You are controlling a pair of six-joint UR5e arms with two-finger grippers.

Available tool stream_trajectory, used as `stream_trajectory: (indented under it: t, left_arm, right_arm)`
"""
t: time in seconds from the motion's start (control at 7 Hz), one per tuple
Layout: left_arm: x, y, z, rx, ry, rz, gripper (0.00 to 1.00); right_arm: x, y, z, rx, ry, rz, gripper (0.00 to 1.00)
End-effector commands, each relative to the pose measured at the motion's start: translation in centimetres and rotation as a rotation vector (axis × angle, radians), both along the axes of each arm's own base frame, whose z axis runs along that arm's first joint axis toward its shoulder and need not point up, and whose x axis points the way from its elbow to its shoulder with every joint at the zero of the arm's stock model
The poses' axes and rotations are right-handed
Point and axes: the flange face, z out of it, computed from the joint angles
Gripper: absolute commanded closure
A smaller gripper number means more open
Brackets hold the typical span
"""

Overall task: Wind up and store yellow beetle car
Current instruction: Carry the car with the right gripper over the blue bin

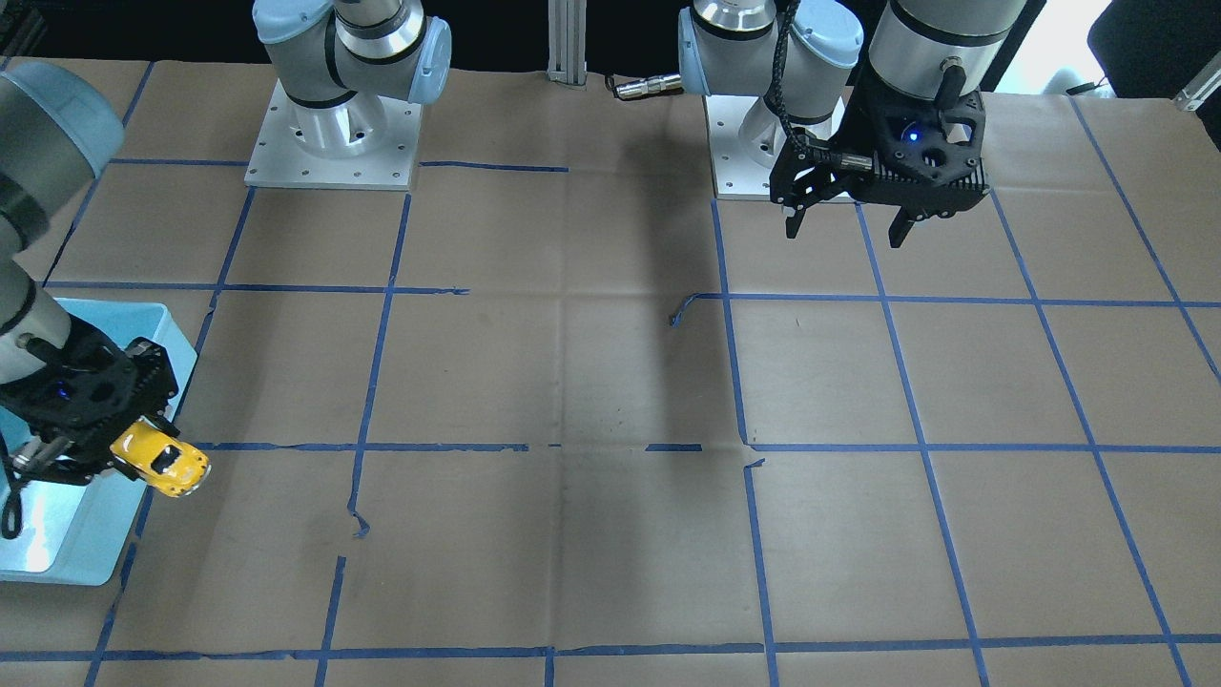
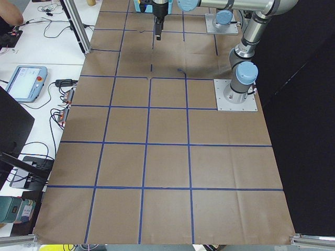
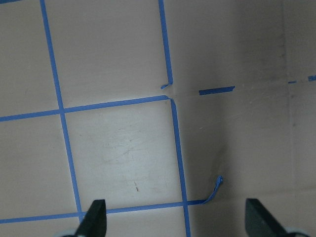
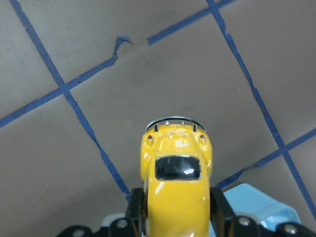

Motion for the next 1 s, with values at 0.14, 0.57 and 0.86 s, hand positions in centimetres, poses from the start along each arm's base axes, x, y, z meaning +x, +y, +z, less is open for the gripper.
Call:
stream_trajectory:
  t: [0.14,0.57,0.86]
  left_arm:
    - [0.1,0.0,0.1,-0.002,0.0,0.0,0.0]
    - [0.1,0.3,0.0,0.009,0.0,-0.001,0.0]
    - [0.2,0.4,0.1,0.012,-0.002,0.0,0.0]
  right_arm:
    - [-10.2,3.5,3.2,0.01,-0.028,-0.367,0.67]
    - [-16.5,5.3,2.9,0.023,-0.026,-0.871,0.67]
    - [-18.3,5.5,0.8,0.062,-0.054,-1.171,0.67]
